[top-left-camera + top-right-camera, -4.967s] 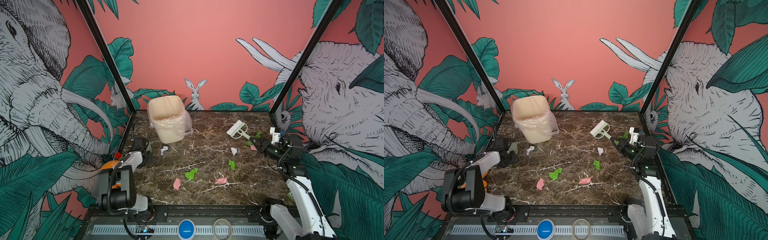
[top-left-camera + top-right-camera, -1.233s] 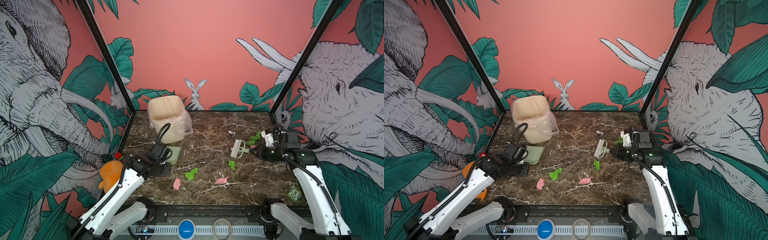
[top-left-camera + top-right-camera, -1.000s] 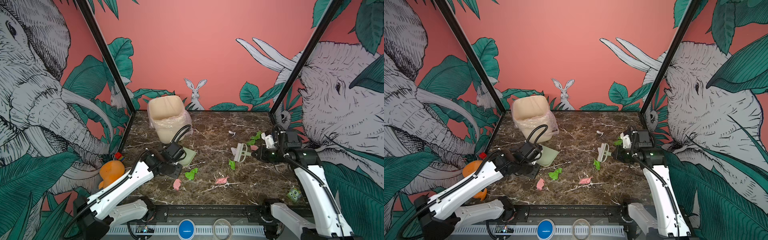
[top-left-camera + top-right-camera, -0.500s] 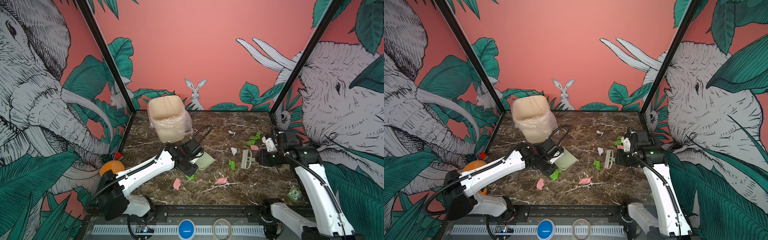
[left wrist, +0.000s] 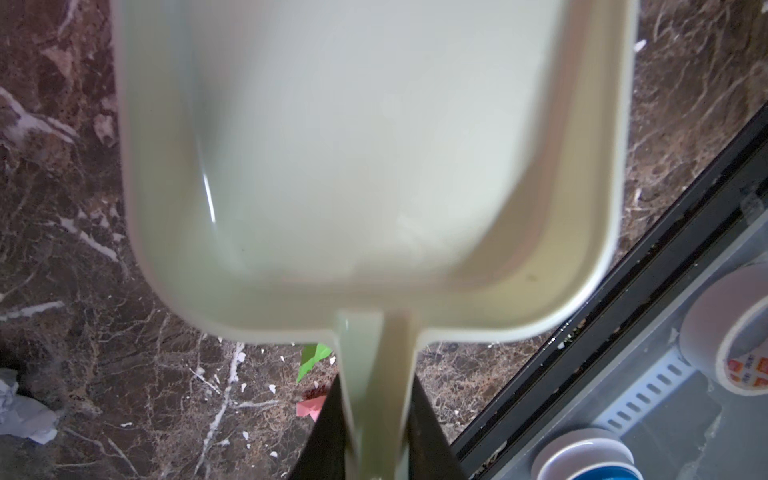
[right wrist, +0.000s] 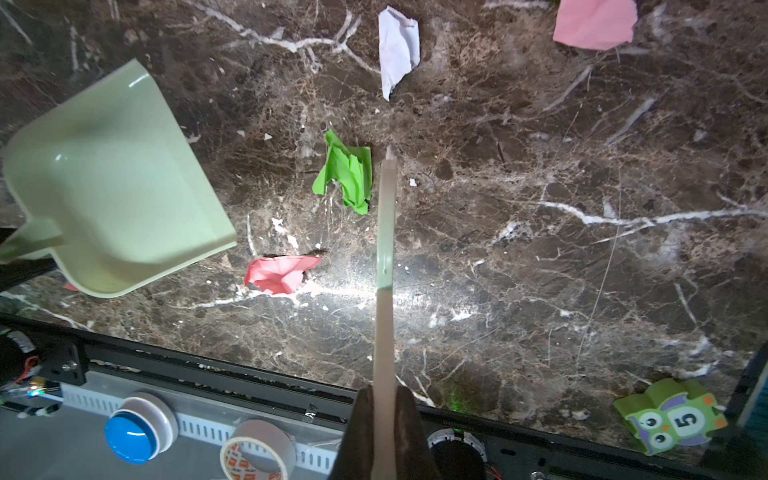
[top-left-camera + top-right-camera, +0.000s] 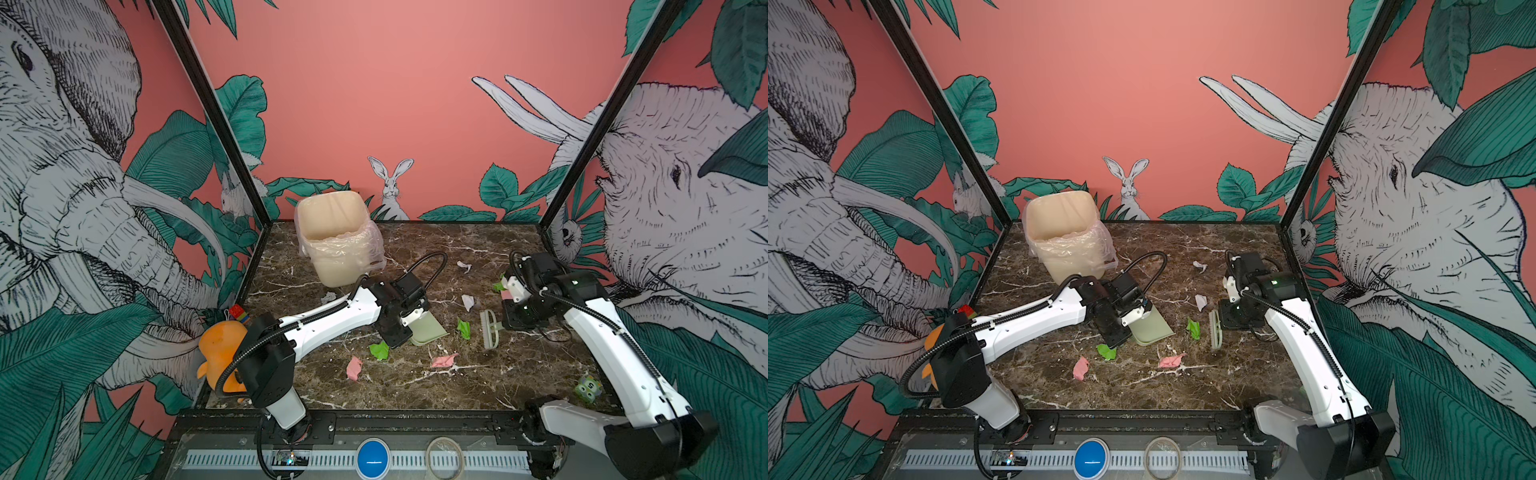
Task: Sweep away the paper scraps from the table
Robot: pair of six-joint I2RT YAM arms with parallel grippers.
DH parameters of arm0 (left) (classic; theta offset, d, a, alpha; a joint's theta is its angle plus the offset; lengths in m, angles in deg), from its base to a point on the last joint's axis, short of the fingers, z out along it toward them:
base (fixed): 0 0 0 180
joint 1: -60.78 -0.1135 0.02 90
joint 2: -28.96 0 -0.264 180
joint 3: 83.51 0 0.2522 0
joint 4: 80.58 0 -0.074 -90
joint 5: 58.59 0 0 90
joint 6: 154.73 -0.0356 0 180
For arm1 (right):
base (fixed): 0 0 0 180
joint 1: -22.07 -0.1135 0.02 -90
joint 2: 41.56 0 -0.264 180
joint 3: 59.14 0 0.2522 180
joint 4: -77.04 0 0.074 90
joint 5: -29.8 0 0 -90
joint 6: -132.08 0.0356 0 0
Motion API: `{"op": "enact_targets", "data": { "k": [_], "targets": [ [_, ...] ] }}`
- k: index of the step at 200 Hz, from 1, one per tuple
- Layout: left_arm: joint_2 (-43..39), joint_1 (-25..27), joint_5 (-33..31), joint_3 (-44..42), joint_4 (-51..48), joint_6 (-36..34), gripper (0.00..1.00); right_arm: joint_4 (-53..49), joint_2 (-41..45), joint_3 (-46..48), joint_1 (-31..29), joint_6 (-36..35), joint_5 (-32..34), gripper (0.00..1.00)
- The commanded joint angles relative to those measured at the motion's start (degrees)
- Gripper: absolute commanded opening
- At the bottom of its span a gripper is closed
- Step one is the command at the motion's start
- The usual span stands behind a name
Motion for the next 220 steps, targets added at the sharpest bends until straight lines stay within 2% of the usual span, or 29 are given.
{"op": "enact_targets", "data": {
  "k": [1, 31, 130, 220],
  "targets": [
    [1.48, 0.27, 0.42, 2.98, -2.13, -4.81, 0.06, -2.22, -1.26, -2.46, -0.79, -2.09, 2.99, 0.0],
    [3.86, 0.27, 0.9, 5.1, -1.56, -6.4, 0.05, -2.82, -3.7, -3.4, -1.1, -3.57, 3.6, 0.0],
    [8.23, 0.63, -6.2, 7.8, 0.95, -13.36, 0.04, 0.16, -6.39, -1.73, -1.87, -3.39, 2.46, 0.0],
    [11.05, 0.63, -5.05, 9.02, 3.16, -16.57, 0.04, 1.78, -8.83, -1.73, -3.21, -2.09, 4.05, 0.0]
  ]
}}
